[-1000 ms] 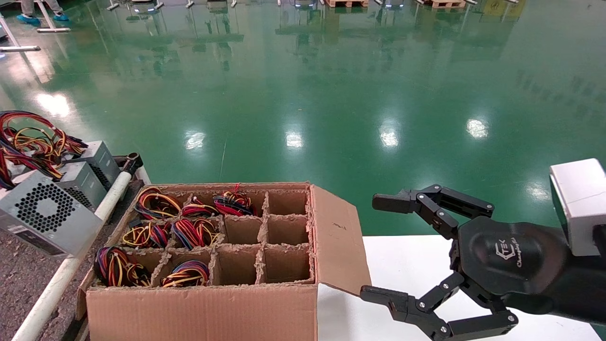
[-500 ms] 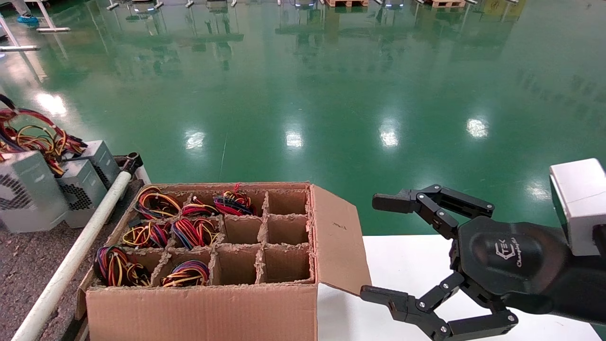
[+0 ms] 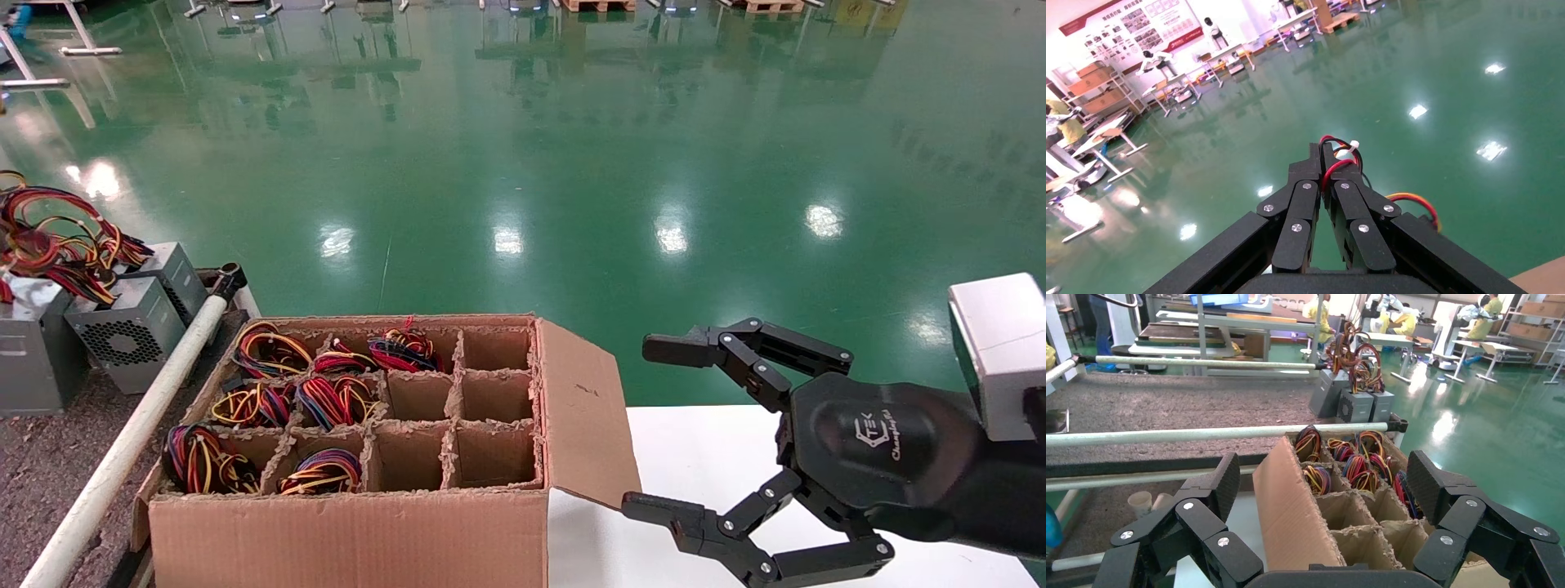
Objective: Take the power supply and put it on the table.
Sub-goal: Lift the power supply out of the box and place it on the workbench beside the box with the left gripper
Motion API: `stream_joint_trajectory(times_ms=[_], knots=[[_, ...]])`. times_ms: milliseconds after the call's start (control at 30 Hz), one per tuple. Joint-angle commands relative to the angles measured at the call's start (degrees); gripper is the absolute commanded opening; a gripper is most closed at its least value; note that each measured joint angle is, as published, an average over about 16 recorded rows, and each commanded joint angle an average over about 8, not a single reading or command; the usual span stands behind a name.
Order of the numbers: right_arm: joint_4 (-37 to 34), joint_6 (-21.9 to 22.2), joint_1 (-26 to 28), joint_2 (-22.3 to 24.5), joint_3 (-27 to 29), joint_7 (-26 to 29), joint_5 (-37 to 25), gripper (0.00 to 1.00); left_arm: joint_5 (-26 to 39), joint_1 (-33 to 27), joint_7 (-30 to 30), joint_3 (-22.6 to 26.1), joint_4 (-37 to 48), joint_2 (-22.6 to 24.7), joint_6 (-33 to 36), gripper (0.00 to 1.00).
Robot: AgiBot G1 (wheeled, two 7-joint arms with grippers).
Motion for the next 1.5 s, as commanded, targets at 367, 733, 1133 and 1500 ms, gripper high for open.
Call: stream_joint_trajectory(times_ms=[367,733,1133,1500], knots=[[0.0,0.0,0.0,0.0,0.0,0.0,0.0,1.00,-0.5,1.8,0.5,-0.4,-0.7,0.4,0.5,0.00],[0.0,0.0,0.0,0.0,0.0,0.0,0.0,1.00,-0.5,2.0,0.5,-0.4,-1.1,0.4,3.1,0.00],[0.0,0.0,0.0,0.0,0.0,0.0,0.0,1.00,-1.0,3.1,0.3,-0.8,-1.0,1.2,5.0,0.00],[0.0,0.0,0.0,0.0,0.0,0.0,0.0,1.00,-1.0,4.1,0.2,-0.8,-0.9,0.6,10.4,0.00]])
